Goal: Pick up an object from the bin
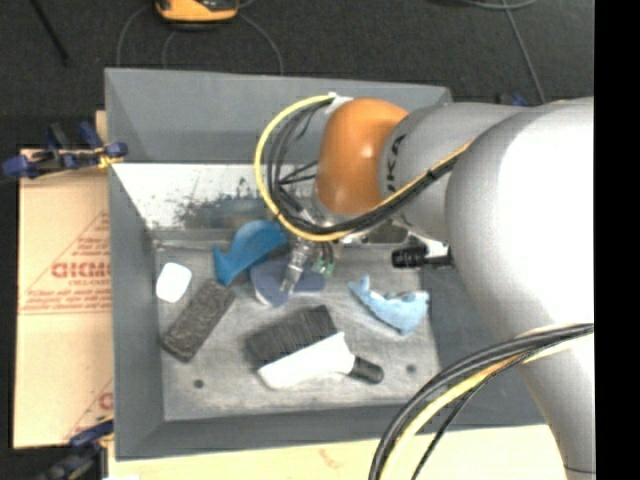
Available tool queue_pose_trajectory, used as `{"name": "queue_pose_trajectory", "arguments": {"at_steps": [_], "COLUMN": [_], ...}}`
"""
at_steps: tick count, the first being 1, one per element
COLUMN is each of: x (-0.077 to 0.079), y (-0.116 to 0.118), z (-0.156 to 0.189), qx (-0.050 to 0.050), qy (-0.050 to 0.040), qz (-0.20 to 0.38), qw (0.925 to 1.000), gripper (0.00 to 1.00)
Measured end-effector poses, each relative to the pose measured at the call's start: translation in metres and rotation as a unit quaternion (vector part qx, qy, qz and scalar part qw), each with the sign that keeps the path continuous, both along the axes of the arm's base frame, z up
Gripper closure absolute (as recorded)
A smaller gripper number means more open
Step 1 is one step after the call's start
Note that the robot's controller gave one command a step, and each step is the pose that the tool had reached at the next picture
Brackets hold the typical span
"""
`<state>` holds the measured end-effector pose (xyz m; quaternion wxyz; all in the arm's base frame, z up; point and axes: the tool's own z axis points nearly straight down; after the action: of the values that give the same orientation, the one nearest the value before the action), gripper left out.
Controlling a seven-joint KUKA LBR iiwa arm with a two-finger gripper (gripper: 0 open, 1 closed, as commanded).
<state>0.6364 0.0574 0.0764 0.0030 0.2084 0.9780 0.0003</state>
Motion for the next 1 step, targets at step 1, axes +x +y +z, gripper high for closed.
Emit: {"name": "queue_pose_trajectory", "arguments": {"at_steps": [1], "x": [-0.0007], "y": [-0.0002], "z": [0.0019], "qx": [0.0], "qy": [0.0008], "qz": [-0.007], "qw": [1.0], "gripper": [1.0]}}
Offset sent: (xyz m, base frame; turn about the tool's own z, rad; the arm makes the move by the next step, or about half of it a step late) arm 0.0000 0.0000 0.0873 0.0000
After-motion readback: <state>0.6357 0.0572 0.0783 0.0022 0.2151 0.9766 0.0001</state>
